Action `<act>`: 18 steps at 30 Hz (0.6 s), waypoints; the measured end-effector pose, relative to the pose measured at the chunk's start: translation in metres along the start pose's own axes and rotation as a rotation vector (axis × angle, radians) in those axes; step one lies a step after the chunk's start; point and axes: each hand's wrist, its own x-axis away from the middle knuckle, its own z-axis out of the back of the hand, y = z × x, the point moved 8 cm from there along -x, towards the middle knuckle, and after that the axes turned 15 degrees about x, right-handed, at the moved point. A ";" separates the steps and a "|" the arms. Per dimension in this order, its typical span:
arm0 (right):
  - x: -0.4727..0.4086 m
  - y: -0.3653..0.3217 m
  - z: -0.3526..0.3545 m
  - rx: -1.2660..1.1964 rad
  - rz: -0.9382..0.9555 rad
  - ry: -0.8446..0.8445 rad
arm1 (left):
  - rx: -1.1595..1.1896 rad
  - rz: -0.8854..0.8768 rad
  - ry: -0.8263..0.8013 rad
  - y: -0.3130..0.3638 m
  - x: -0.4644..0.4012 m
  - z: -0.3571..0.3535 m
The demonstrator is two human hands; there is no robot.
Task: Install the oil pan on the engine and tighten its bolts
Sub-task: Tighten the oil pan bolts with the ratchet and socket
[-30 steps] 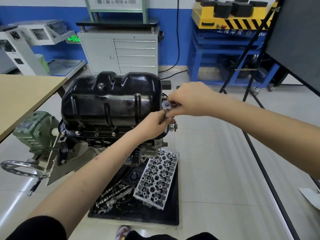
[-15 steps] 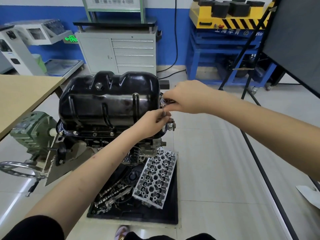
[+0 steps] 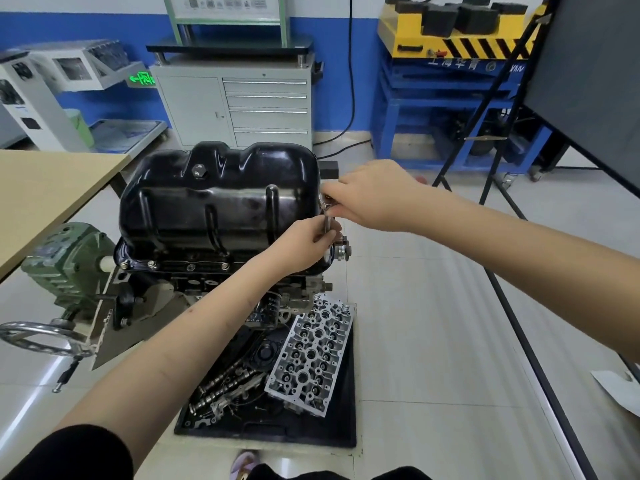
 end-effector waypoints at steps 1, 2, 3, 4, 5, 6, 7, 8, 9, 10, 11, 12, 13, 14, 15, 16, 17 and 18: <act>0.001 0.000 -0.002 -0.025 -0.071 -0.036 | -0.026 0.000 0.013 0.000 0.000 -0.001; 0.002 0.000 -0.004 -0.092 -0.143 -0.085 | -0.048 0.004 0.029 -0.001 0.000 -0.001; 0.004 0.000 -0.006 -0.160 -0.207 -0.127 | -0.056 0.011 0.042 -0.001 0.000 -0.002; 0.004 0.000 -0.008 -0.198 -0.241 -0.143 | -0.053 0.012 0.052 -0.001 0.000 -0.002; 0.003 0.000 -0.008 -0.199 -0.236 -0.129 | -0.041 0.016 0.056 -0.001 0.000 -0.002; 0.001 -0.001 -0.006 -0.186 -0.192 -0.102 | -0.027 0.014 0.054 0.000 0.001 -0.002; -0.002 -0.003 -0.003 -0.172 -0.117 -0.079 | -0.011 0.012 0.043 0.001 0.002 -0.001; -0.003 -0.005 -0.002 -0.167 -0.023 -0.076 | 0.008 0.012 0.025 0.001 0.002 -0.001; -0.004 -0.008 -0.001 -0.152 0.084 -0.079 | 0.026 0.021 0.001 0.001 0.002 -0.001; -0.004 -0.009 0.000 -0.138 0.169 -0.081 | 0.043 0.034 -0.019 0.000 0.002 -0.001; -0.004 -0.008 0.000 -0.136 0.205 -0.076 | 0.055 0.044 -0.027 -0.001 0.002 -0.001; -0.004 -0.005 0.001 -0.133 0.197 -0.065 | 0.064 0.046 -0.027 -0.002 0.001 -0.002; -0.005 -0.002 0.001 -0.121 0.145 -0.045 | 0.069 0.045 -0.022 -0.002 0.001 -0.002; -0.004 0.000 0.001 -0.090 0.076 -0.032 | 0.075 0.040 -0.015 -0.002 0.001 -0.002; -0.004 0.001 -0.001 -0.084 -0.012 -0.039 | 0.071 0.034 -0.008 -0.002 0.000 -0.003; -0.002 0.002 -0.004 -0.128 -0.103 -0.078 | 0.060 0.024 0.002 -0.002 0.000 -0.004; 0.001 0.003 -0.007 -0.206 -0.185 -0.124 | 0.042 0.015 0.017 -0.003 0.000 -0.005; 0.004 0.003 -0.009 -0.269 -0.237 -0.151 | 0.024 0.004 0.040 -0.004 0.000 -0.005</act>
